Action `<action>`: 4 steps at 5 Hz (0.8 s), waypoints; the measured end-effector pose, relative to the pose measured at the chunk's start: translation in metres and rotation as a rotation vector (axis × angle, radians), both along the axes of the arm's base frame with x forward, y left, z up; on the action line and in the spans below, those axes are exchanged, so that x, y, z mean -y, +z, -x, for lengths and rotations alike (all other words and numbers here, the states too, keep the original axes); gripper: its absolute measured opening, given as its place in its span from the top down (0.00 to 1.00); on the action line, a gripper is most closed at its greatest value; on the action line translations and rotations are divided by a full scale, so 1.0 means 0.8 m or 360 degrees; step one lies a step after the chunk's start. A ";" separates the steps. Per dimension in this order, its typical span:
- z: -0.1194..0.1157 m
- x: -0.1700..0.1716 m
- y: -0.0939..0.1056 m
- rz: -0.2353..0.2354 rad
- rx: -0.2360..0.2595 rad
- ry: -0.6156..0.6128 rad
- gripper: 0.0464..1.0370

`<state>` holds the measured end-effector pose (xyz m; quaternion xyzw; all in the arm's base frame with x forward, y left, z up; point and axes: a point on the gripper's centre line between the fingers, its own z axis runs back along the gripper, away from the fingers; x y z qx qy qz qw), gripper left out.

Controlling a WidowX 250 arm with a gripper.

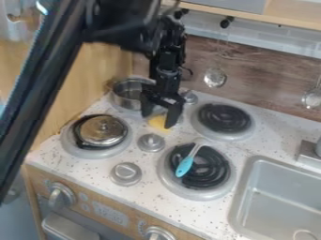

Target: Move the yellow object to the bottom right burner

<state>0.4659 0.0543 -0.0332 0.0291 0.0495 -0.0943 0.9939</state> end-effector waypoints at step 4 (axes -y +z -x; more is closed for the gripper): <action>0.003 0.000 -0.015 -0.0007 -0.0036 0.0055 0.04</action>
